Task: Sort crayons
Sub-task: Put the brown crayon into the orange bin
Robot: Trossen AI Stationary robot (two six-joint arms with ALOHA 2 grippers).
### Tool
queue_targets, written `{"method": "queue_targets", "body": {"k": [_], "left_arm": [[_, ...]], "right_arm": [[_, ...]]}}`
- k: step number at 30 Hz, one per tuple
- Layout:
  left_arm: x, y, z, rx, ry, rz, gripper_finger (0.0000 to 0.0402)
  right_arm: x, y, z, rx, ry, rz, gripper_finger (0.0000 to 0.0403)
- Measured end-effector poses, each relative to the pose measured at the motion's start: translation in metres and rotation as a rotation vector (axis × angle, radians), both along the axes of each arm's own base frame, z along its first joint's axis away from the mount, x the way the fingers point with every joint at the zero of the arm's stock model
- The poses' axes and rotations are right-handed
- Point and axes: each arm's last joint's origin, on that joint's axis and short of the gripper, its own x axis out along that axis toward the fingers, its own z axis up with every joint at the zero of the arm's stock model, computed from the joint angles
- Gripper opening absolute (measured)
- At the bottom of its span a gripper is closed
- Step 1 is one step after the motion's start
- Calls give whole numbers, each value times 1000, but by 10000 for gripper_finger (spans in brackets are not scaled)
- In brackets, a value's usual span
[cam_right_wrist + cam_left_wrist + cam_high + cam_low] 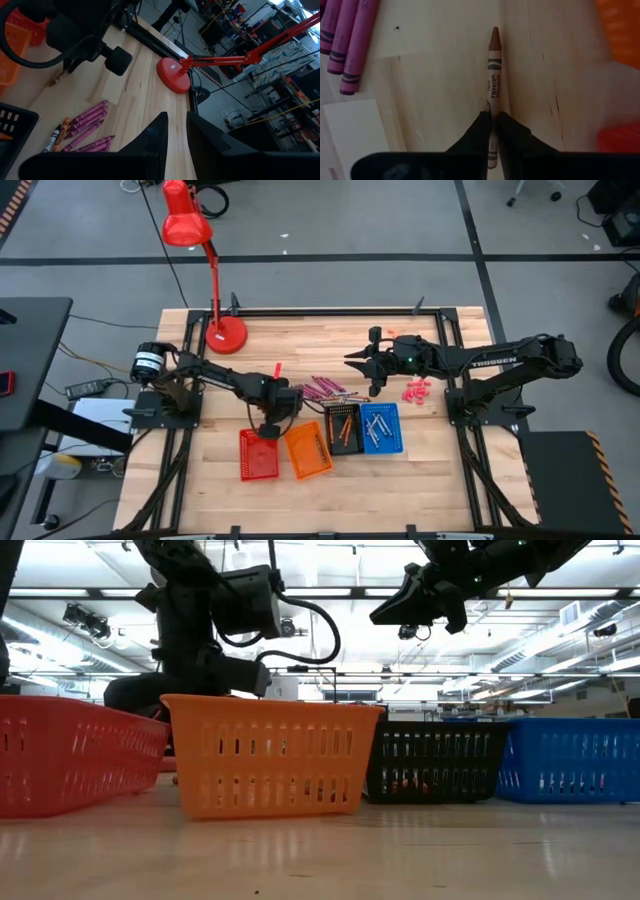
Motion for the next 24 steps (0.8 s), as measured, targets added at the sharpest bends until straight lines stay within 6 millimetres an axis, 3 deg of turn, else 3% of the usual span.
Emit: {"method": "queue_targets", "body": {"k": [16,24], "left_arm": [[11,4,39,187,77,27,27],[28,-21,70,310,-40,-94,27]], "right_arm": [[0,0,0,0,1,-1,74],[0,-1,-1,-9,11,-22,74]]}}
